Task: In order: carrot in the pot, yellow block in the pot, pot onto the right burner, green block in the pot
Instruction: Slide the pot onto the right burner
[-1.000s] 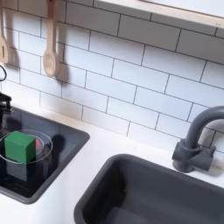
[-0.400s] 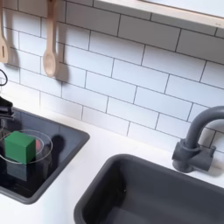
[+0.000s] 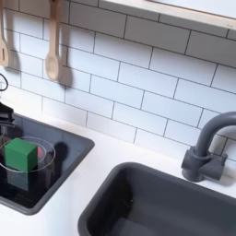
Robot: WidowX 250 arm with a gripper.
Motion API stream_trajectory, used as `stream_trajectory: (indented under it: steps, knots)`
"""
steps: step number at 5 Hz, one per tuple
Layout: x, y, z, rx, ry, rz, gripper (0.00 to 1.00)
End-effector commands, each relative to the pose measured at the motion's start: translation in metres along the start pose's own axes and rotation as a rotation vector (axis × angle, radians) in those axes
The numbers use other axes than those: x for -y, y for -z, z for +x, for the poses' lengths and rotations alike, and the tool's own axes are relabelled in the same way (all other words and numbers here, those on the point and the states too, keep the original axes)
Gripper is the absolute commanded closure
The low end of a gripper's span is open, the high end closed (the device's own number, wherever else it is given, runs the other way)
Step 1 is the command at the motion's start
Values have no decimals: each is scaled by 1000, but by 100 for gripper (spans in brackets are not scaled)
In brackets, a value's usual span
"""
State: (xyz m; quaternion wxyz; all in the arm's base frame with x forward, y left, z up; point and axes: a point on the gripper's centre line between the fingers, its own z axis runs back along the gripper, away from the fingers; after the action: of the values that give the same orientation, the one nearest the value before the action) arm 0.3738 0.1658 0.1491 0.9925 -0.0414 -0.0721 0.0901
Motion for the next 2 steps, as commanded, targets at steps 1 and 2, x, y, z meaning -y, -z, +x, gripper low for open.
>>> stream_trajectory:
  steps: [1, 2]
  knots:
    - [5, 1, 5, -2, 0, -14, 100]
    - [13, 4, 6, -6, 15, -7, 100]
